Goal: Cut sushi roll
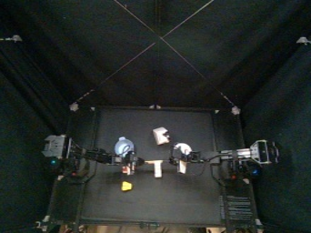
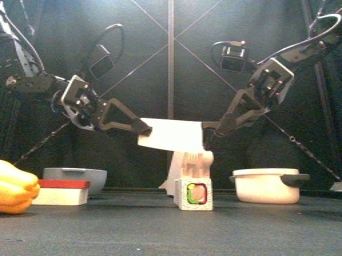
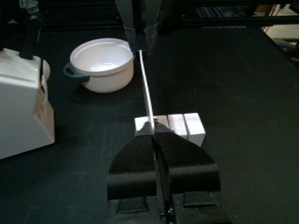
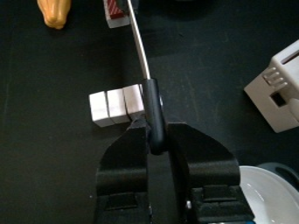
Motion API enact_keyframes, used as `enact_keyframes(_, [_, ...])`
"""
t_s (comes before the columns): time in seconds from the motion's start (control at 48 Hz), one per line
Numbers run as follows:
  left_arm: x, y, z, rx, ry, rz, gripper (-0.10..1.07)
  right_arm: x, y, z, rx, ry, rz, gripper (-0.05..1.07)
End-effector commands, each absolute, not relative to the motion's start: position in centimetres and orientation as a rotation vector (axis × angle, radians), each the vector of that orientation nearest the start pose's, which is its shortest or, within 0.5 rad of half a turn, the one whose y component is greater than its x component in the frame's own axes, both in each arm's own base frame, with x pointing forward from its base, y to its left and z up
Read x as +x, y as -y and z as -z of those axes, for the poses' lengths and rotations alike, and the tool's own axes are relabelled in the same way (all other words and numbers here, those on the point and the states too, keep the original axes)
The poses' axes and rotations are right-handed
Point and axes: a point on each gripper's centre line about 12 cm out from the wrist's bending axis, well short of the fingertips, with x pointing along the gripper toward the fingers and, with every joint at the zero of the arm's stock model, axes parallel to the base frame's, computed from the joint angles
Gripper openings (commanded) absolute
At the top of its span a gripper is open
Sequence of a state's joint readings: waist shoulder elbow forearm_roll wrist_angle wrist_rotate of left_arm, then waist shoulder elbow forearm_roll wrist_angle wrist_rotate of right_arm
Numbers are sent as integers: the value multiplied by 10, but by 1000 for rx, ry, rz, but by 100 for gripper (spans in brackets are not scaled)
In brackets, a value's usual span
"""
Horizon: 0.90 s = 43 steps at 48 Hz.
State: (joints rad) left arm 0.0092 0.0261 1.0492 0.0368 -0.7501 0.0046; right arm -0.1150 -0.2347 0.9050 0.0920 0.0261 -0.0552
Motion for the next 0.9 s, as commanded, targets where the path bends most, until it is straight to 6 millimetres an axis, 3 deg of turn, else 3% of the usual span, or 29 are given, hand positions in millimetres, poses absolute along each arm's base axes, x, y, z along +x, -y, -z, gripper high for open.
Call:
enact_keyframes(0.0, [313, 7, -115, 32, -366, 46, 22, 305, 36, -163, 75, -724, 123, 40])
enact_keyframes(0.271, [314, 8, -111, 34, -377, 50, 22, 304, 32, -160, 51, -743, 102, 40])
enact_keyframes(0.583, [325, 10, -101, 36, -408, 53, 22, 286, 24, -136, 100, -803, 105, 40])
enact_keyframes(0.875, [333, 9, -92, 36, -472, 51, 22, 304, 29, -151, 92, -736, 113, 40])
